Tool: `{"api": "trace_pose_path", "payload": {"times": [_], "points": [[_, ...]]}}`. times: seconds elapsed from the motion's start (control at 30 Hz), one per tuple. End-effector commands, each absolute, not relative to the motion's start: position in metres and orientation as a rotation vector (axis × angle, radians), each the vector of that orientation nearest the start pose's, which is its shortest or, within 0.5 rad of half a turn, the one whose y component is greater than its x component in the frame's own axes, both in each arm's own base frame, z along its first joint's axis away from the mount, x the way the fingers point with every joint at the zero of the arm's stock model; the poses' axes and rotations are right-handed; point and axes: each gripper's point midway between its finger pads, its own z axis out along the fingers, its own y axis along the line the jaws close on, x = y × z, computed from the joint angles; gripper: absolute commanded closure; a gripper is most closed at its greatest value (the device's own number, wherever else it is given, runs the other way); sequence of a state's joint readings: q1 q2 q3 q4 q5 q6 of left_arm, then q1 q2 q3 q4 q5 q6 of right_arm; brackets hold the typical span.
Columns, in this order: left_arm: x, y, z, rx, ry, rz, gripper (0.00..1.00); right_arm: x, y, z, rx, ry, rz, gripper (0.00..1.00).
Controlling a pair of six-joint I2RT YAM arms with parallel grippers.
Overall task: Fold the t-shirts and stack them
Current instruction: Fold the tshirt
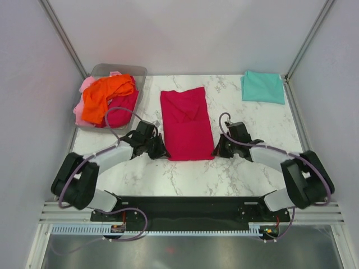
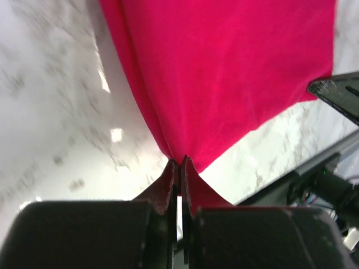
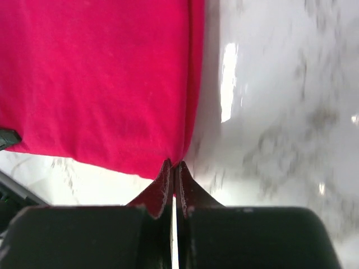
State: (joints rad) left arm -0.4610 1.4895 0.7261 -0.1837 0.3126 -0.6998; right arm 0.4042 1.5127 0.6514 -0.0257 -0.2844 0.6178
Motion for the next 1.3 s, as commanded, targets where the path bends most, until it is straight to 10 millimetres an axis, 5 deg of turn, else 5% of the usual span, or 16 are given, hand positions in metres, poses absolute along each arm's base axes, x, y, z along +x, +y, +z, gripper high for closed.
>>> {"api": "trace_pose_path", "payload": {"times": [0.0, 0.13, 0.3, 0.53, 0.87, 1.03, 1.27], "points": [[0.226, -0.216, 0.072, -0.15, 2.644, -0.811, 0.98, 0.244, 0.194, 0.052, 0.195, 2.574, 0.818, 1.0], [0.176, -0.224, 0.106, -0.087, 2.607, -0.881, 0.98, 0.214, 0.183, 0.095, 0.232, 2.476, 0.869, 1.0], [0.131, -0.216, 0.122, -0.11, 2.609, -0.983, 0.98, 0.174, 0.181, 0.133, 0.27, 2.406, 0.969, 1.0], [0.106, -0.208, 0.159, -0.161, 2.553, -1.107, 0.98, 0.157, 0.177, 0.175, 0.291, 2.331, 1.0, 1.0], [0.141, -0.211, 0.191, -0.115, 2.496, -0.954, 0.98, 0.196, 0.171, 0.203, 0.217, 2.311, 0.779, 1.0], [0.176, -0.214, 0.207, -0.094, 2.461, -0.86, 0.98, 0.231, 0.176, 0.214, 0.174, 2.318, 0.654, 1.0], [0.232, -0.209, 0.201, -0.118, 2.507, -0.782, 0.98, 0.283, 0.18, 0.213, 0.123, 2.342, 0.559, 1.0]]}}
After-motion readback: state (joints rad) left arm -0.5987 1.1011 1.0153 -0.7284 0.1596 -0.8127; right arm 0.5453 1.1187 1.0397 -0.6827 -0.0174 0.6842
